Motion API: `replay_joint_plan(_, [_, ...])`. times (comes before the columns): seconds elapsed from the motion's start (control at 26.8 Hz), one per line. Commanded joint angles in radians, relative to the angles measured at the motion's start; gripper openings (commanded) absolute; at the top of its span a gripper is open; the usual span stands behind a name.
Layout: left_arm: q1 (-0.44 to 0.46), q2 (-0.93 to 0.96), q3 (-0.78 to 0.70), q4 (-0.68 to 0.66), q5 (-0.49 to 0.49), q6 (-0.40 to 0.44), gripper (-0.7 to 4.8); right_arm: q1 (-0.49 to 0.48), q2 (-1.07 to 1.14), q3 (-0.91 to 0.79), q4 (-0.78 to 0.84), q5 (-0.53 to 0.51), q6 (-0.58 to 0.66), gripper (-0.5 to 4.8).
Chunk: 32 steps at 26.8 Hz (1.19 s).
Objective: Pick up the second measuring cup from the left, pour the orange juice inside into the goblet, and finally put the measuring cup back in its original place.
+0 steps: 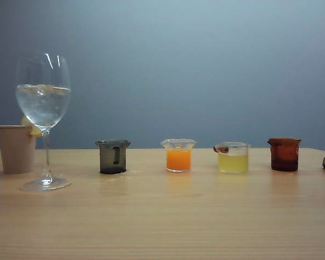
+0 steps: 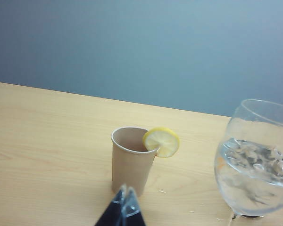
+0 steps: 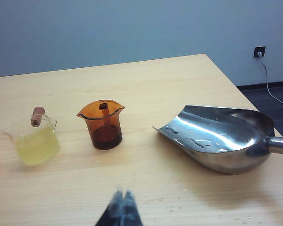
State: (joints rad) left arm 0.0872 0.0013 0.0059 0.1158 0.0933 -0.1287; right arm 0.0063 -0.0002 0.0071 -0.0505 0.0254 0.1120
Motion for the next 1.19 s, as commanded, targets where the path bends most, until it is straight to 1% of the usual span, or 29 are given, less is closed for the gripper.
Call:
replay_joint_plan(0.04, [0.0, 0.001, 0.002, 0.012, -0.003, -0.002, -0.05, 0.0, 0.001, -0.006, -0.013, -0.002, 0.0, -0.06])
replay_joint_plan(0.22, [0.0, 0.001, 0.002, 0.013, -0.003, -0.002, -0.05, 0.001, 0.001, -0.003, 0.011, -0.001, 0.0, -0.06])
replay_joint_plan(0.37, [0.0, 0.001, 0.003, 0.013, -0.003, -0.002, -0.05, 0.001, 0.001, 0.016, 0.001, -0.002, 0.0, -0.06])
replay_joint_plan(0.48, [0.0, 0.001, 0.004, 0.014, -0.003, -0.002, -0.05, 0.001, 0.002, 0.091, -0.051, 0.024, 0.001, -0.06])
replay_joint_plan(0.71, [-0.001, 0.001, 0.061, 0.011, 0.001, -0.002, -0.05, 0.001, 0.008, 0.204, -0.066, 0.012, 0.002, -0.06])
replay_joint_plan(0.78, [-0.001, 0.001, 0.117, -0.042, 0.013, -0.002, -0.05, 0.001, 0.008, 0.238, -0.073, -0.008, 0.005, -0.06])
replay_joint_plan(0.97, [-0.002, 0.007, 0.299, -0.296, 0.038, -0.002, -0.05, 0.002, 0.051, 0.337, -0.1, -0.039, 0.019, -0.06])
replay_joint_plan(1.04, [-0.002, 0.007, 0.349, -0.334, 0.06, -0.002, -0.05, 0.002, 0.091, 0.378, -0.113, -0.066, 0.032, -0.06])
replay_joint_plan(1.12, [-0.002, 0.013, 0.431, -0.349, 0.135, 0.024, -0.05, 0.002, 0.197, 0.459, -0.133, -0.139, 0.069, -0.06])
replay_joint_plan(1.19, [-0.002, 0.027, 0.481, -0.393, 0.17, 0.04, -0.05, 0.002, 0.256, 0.492, -0.131, -0.156, 0.072, -0.06])
